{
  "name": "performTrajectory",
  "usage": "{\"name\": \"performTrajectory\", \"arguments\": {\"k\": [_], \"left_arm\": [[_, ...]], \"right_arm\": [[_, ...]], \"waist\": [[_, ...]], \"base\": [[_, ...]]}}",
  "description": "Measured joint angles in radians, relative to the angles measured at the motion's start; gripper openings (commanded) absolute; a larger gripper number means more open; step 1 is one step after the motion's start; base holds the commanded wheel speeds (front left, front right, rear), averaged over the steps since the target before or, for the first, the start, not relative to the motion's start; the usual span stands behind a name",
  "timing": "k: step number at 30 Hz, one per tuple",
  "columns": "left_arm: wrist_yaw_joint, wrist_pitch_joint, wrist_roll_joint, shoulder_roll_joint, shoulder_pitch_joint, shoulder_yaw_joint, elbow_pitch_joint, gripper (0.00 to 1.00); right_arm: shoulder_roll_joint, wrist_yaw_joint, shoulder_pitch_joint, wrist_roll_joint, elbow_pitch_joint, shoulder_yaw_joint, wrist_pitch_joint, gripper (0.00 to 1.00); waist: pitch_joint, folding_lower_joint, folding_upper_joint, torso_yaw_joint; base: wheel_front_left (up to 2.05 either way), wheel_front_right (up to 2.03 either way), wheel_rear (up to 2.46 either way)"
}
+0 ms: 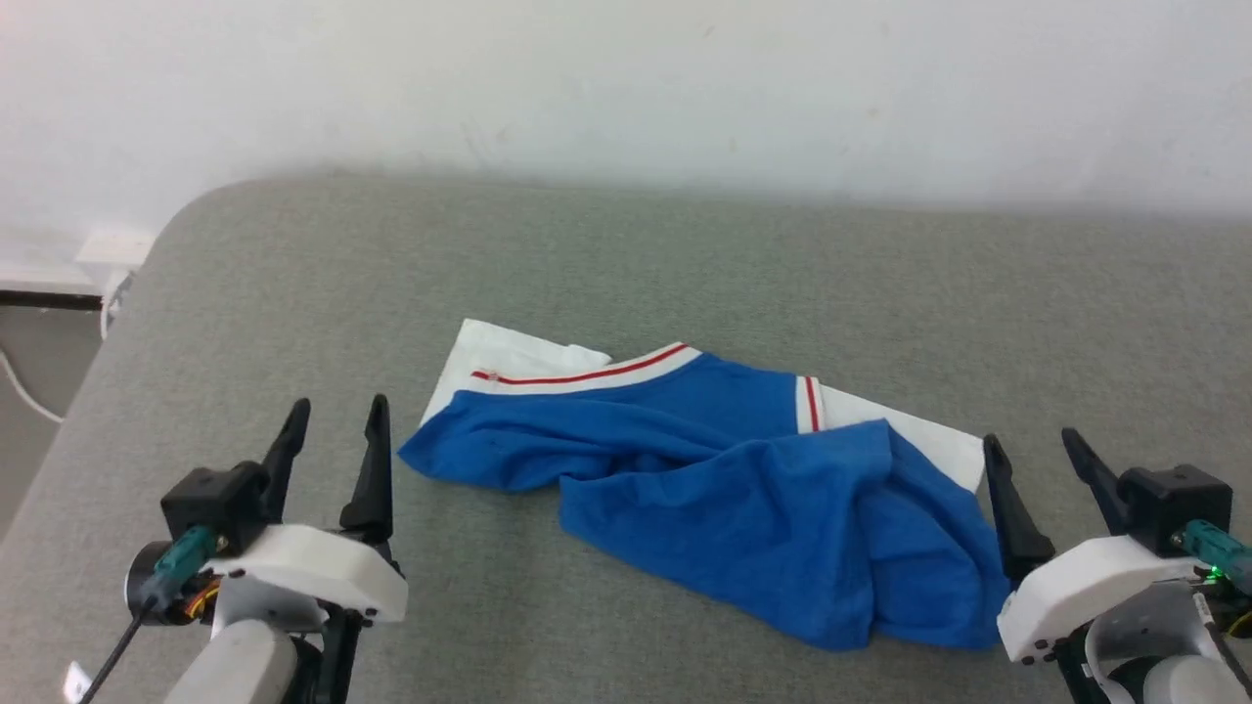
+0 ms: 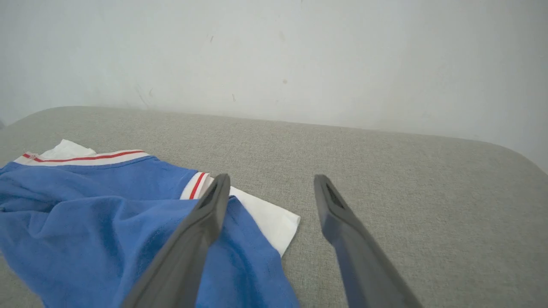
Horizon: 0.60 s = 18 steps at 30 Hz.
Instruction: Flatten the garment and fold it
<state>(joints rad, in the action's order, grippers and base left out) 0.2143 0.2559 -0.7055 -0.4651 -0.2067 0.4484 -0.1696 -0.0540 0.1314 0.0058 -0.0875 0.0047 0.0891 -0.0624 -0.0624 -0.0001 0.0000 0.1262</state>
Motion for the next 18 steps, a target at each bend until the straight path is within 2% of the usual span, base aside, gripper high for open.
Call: {"name": "performTrajectory", "arguments": {"k": [3,7,10,14,18], "left_arm": [[-0.004,0.001,0.096,0.047,0.058,-0.092,0.086,1.0],[-0.068,0.001,0.243,0.129,0.144,-0.18,0.189,1.0],[-0.107,0.001,0.354,0.181,0.206,-0.213,0.226,1.0],[-0.167,0.001,0.412,0.262,0.249,-0.245,0.224,1.0],[-0.216,0.001,0.453,0.32,0.251,-0.286,0.217,1.0]], "right_arm": [[-0.007,0.0,0.006,-0.014,-0.002,0.0,-0.059,1.0],[-0.039,0.0,0.02,-0.022,0.01,0.007,-0.174,1.0],[-0.055,0.0,0.02,-0.051,0.045,0.023,-0.305,1.0],[-0.072,0.0,0.019,-0.065,0.083,0.055,-0.464,1.0],[-0.08,0.0,0.019,-0.063,0.116,0.055,-0.557,1.0]], "waist": [[0.005,0.0,0.0,0.019],[0.007,0.0,0.0,0.044],[0.007,0.0,0.0,0.06],[0.004,0.0,0.0,0.083],[-0.005,0.0,0.0,0.107]], "base": [[0.0,0.0,0.0],[0.0,0.0,0.0],[0.0,0.0,0.0],[0.0,0.0,0.0],[0.0,0.0,0.0]]}}
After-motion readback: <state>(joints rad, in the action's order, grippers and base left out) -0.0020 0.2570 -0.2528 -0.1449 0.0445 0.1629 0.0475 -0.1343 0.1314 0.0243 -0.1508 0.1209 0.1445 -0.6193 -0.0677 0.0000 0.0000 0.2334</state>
